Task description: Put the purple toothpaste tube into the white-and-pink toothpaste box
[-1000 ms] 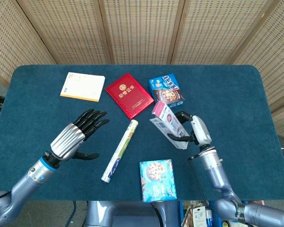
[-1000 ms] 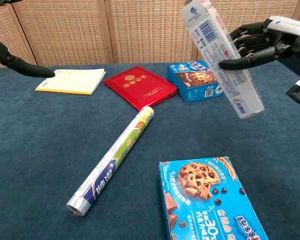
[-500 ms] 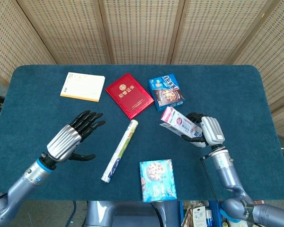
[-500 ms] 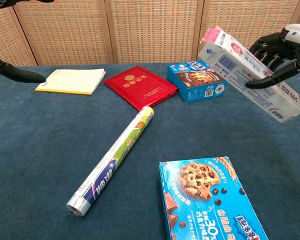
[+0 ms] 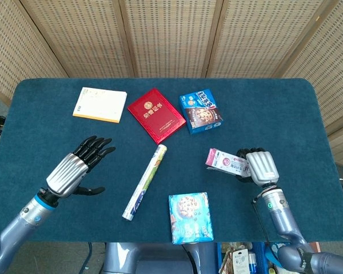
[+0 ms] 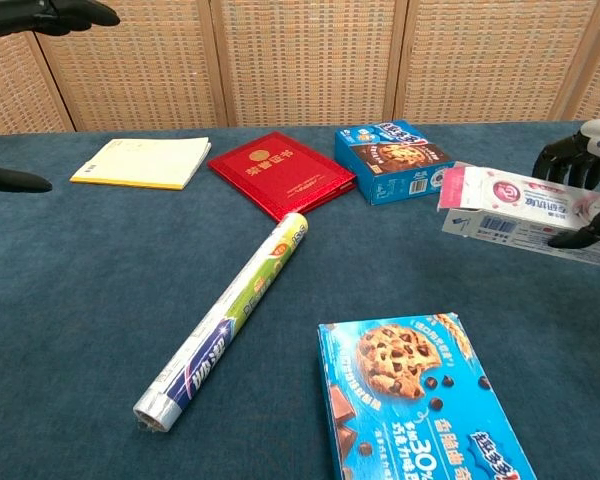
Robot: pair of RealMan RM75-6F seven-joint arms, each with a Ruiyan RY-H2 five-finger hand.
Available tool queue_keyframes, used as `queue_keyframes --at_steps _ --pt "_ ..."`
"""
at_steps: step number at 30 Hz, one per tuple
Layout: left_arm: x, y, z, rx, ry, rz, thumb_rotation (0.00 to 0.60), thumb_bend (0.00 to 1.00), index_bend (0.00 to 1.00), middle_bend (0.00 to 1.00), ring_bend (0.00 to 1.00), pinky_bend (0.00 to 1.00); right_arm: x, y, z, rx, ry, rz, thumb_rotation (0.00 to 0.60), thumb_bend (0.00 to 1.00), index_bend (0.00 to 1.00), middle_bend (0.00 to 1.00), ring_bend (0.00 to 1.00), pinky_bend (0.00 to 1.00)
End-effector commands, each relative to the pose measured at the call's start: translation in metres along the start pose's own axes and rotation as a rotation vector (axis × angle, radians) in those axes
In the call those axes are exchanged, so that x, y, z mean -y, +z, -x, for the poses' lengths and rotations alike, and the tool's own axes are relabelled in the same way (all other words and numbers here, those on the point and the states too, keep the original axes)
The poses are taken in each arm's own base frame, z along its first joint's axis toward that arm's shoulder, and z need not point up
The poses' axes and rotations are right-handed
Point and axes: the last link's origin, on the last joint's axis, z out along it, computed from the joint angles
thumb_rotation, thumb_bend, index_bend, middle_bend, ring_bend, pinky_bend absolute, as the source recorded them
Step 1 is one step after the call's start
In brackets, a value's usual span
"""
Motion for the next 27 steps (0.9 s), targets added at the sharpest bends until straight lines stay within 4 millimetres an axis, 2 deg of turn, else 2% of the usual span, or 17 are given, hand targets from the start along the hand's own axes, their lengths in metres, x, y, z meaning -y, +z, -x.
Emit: queue_keyframes --at_steps 1,8,10,12,14,17,19,27 --pt "0.007 -0.008 0.001 0.026 0.040 -0.034 0.600 0.14 0.06 0.00 0.00 0.00 -0.006 -0.006 0.011 0.029 -0.006 0.021 0.600 0.21 0.67 0.51 0.43 0.34" --pt "0.017 -0.022 0.010 0.055 0.038 -0.085 0.600 0.14 0.06 0.00 0.00 0.00 -0.017 -0.014 0.030 0.072 -0.020 0.057 0.600 0.21 0.67 0.48 0.42 0.30" --pt "0.020 -0.026 0.014 0.060 0.033 -0.094 0.600 0.14 0.06 0.00 0.00 0.00 -0.020 -0.016 0.035 0.087 -0.006 0.067 0.600 0.21 0.65 0.44 0.36 0.23" --pt "0.023 -0.028 0.016 0.064 0.032 -0.103 0.600 0.14 0.06 0.00 0.00 0.00 -0.023 -0.018 0.039 0.106 -0.002 0.072 0.600 0.21 0.56 0.34 0.25 0.11" --pt "0.026 -0.030 0.018 0.065 0.032 -0.114 0.600 0.14 0.06 0.00 0.00 0.00 -0.025 -0.020 0.042 0.136 0.006 0.070 0.600 0.21 0.41 0.18 0.09 0.01" --pt "0.030 -0.033 0.018 0.064 0.040 -0.128 0.600 0.14 0.06 0.00 0.00 0.00 -0.027 -0.021 0.043 0.165 0.009 0.066 0.600 0.21 0.26 0.03 0.00 0.00" --pt "0.033 -0.036 0.017 0.058 0.050 -0.141 0.600 0.14 0.06 0.00 0.00 0.00 -0.027 -0.022 0.041 0.157 0.010 0.060 0.600 0.21 0.21 0.00 0.00 0.00" --pt "0.037 -0.053 0.020 0.039 0.092 -0.217 0.600 0.14 0.06 0.00 0.00 0.00 -0.029 -0.032 0.038 0.157 0.012 0.053 0.600 0.20 0.06 0.00 0.00 0.00"
